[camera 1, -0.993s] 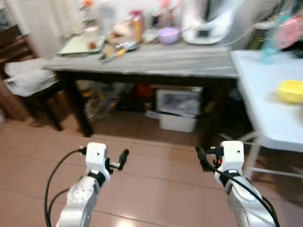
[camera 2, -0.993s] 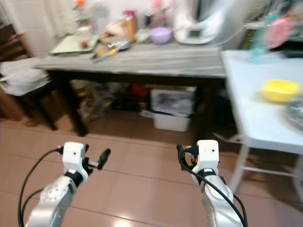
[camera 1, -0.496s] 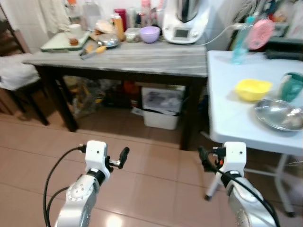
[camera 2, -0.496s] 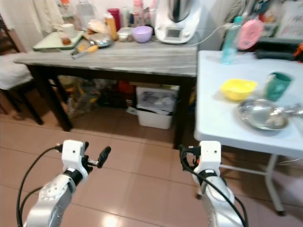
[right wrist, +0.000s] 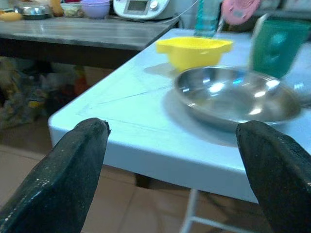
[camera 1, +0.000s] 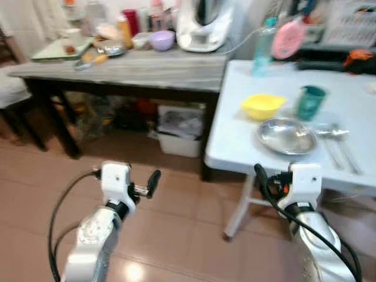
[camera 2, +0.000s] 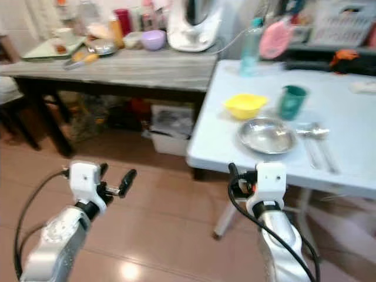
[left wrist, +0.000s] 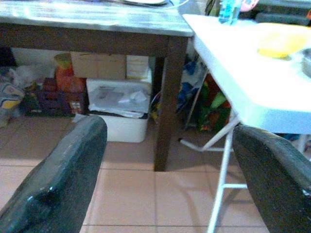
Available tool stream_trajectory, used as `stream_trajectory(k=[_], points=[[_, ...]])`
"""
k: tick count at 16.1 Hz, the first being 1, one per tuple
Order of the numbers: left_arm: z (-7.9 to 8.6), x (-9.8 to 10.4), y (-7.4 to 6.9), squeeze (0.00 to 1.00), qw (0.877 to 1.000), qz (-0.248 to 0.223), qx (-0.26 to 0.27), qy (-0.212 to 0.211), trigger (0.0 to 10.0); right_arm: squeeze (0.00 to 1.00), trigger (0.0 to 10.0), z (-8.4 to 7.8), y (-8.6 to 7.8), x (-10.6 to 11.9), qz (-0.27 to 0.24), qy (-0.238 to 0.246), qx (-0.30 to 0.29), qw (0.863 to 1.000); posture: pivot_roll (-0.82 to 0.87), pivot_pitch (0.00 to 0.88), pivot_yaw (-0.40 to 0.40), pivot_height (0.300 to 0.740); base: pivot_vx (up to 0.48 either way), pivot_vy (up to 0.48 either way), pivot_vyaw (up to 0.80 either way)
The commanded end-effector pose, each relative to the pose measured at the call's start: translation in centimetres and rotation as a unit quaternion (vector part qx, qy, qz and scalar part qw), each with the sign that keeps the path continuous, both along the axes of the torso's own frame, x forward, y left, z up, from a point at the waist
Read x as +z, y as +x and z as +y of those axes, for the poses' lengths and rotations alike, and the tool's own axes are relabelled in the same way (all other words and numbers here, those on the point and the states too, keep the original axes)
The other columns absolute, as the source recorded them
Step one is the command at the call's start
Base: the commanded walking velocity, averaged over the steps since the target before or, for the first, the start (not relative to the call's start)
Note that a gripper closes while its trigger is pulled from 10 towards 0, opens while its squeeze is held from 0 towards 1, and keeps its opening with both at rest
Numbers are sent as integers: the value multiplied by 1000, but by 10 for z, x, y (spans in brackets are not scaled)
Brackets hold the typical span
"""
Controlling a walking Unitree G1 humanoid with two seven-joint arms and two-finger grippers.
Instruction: Setting the table
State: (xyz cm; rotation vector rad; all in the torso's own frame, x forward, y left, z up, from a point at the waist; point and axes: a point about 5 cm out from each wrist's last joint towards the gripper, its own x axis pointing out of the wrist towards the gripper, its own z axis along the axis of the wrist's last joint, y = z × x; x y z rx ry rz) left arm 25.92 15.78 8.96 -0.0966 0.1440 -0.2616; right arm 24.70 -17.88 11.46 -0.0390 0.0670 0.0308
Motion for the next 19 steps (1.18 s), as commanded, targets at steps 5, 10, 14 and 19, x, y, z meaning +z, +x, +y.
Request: stream_trajectory(k=[5, 10, 14, 19], points=[[8, -4, -1, 0, 1000, 14, 13, 4, 10000, 0, 10000, 0, -1, 6, -7, -11, -7, 1000, -100, 8, 55, 740, 0, -478, 0], [7, 4, 6, 0, 1000, -9, 21, -13, 10000, 0, 10000, 2, 1, 8, -7, -11, -9, 1000, -101, 5, 55, 740, 0, -137, 0], [3, 7, 7, 0, 1000, -19, 13, -19, 10000, 0, 10000, 0, 2, 7, -7, -13, -11, 1000, -100, 1, 53, 740, 0, 0, 0], [-2, 7, 6, 0, 999, -22, -5, -30, 10000, 0, 10000, 1, 4, 7, -7, -14, -7, 1000, -104, 0, 48, 740, 0, 0, -251]])
